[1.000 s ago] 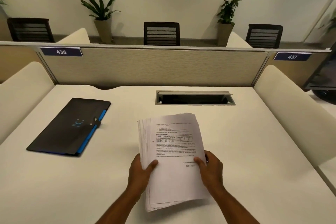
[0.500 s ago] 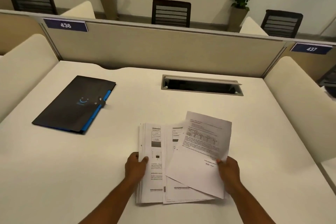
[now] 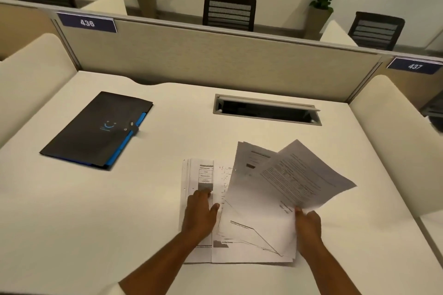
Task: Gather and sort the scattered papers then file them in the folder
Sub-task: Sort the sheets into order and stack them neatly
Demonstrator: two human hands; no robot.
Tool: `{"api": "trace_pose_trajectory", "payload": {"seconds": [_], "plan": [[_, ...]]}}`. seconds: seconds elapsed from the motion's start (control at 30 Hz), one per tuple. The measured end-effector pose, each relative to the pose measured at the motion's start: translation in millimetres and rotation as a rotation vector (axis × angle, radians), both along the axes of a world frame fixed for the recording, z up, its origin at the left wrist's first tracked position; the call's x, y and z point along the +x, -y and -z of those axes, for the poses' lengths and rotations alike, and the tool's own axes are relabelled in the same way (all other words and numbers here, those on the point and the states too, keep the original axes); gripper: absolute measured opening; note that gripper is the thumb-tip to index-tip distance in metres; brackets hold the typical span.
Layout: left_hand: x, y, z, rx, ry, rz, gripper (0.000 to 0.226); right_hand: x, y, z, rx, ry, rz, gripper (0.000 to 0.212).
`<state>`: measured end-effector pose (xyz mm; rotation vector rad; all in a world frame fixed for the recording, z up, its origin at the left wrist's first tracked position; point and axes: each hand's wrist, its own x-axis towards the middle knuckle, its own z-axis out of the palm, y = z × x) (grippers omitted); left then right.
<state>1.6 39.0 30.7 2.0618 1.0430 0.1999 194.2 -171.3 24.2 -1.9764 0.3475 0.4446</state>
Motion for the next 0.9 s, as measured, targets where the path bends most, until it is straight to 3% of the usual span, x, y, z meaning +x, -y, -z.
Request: {"api": "trace_pose_trajectory", "payload": {"seconds": [0.27,0.37,0.5,0.6,0.77,0.9], "plan": [[18.6,-1.5,1.1,0.118,-0.286,0.061,0.07,0.6,27.2,2.7,-0.067,0.027,-0.034,0.027],[25.3,1.1,-0.7,0.126,-0.314,0.043,0.056,-2.0,24.2,-3.1,-0.18,0.111,-0.101,0.026],[30.0,1.7,-2.1,0.04,-0.221,-0.078,0.018,-5.4,21.6,-4.9,-0.303,0.185,-0.208,0.027],[28.7,4.7,-0.6,0.042,-0.16,-0.107,0.017,-3.8,26.2,-2.5,-0.335,0.207,-0.194,0.02],[25.8,9.0,8.6,0.102,-0.14,-0.143,0.061,4.9,40.3,-0.5,-0.337,0.238,-0.147,0.027],[30.4,10.9,9.4,0.146,-0.236,-0.091,0.068,14.3,57.1,-4.0,-0.393,0.236,-0.126,0.03]]}}
